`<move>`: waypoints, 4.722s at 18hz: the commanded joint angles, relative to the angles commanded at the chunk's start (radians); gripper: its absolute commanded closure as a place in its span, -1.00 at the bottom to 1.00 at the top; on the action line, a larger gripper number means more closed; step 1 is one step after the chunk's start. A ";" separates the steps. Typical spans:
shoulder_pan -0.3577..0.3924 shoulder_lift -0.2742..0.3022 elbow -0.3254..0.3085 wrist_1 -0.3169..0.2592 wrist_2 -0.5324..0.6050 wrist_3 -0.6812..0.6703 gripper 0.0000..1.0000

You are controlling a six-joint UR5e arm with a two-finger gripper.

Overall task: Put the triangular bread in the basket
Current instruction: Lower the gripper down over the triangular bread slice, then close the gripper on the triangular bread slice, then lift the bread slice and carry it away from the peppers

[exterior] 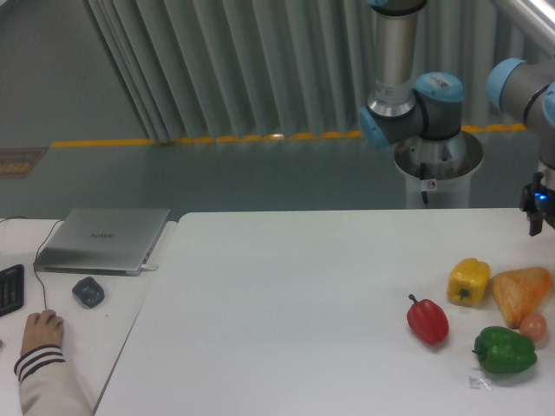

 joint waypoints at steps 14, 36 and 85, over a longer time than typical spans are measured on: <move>-0.026 -0.097 -0.052 0.008 0.103 -0.026 -1.00; -0.038 -0.127 -0.055 0.060 0.106 -0.014 0.65; 0.210 0.066 0.067 -0.061 -0.051 0.568 -1.00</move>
